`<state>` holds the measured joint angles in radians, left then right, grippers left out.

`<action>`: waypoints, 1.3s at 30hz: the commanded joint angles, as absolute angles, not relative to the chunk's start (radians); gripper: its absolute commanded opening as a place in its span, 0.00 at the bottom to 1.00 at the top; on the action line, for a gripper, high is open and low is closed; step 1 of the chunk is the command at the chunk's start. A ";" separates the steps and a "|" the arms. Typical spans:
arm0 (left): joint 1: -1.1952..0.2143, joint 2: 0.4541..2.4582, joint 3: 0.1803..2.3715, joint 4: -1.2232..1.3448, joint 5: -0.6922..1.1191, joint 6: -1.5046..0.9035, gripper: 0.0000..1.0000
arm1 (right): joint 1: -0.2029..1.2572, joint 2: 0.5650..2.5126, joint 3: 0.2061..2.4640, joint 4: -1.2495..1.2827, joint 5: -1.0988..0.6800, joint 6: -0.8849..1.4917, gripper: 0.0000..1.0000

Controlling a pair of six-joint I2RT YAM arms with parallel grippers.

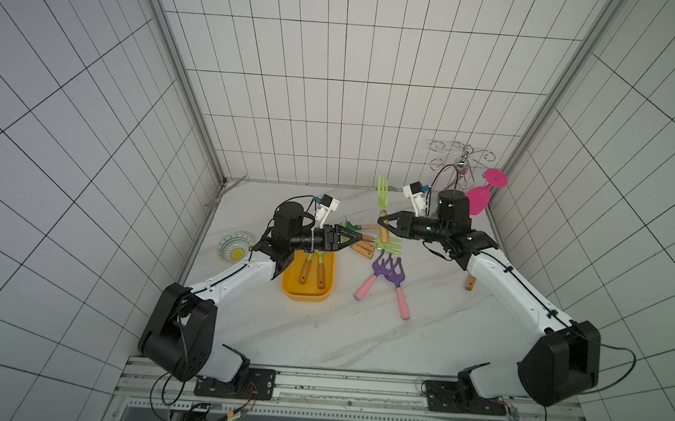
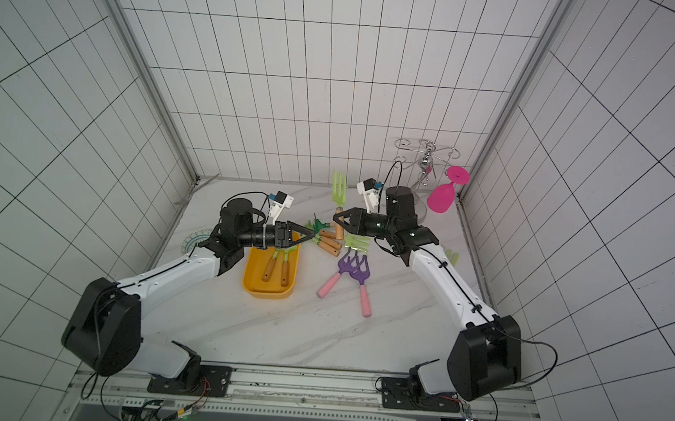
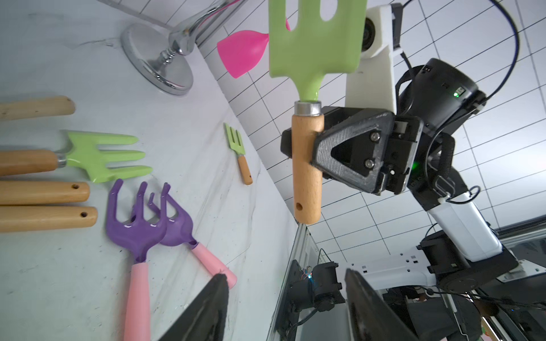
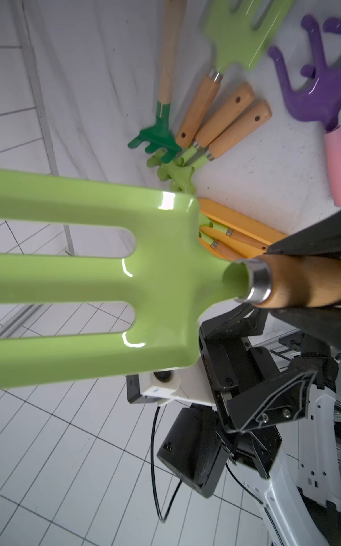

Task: Put the rake into the storage box
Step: Pick up the rake at the center of the board.

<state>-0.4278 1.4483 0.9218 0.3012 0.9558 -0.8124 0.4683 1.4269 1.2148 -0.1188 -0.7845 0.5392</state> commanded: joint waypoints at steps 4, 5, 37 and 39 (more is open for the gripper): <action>-0.485 1.454 0.913 0.500 0.982 -0.860 0.63 | 0.516 1.450 1.174 0.142 -0.923 0.685 0.16; -0.489 1.453 0.912 0.496 0.970 -0.852 0.62 | 0.521 1.452 1.168 0.166 -0.926 0.704 0.16; -0.494 1.291 0.883 0.069 0.699 -0.620 0.15 | 0.558 1.434 1.201 -0.109 -0.737 0.475 0.77; -0.494 1.251 0.896 -0.101 0.630 -0.547 0.15 | 0.517 1.417 1.193 -0.155 -0.698 0.463 0.79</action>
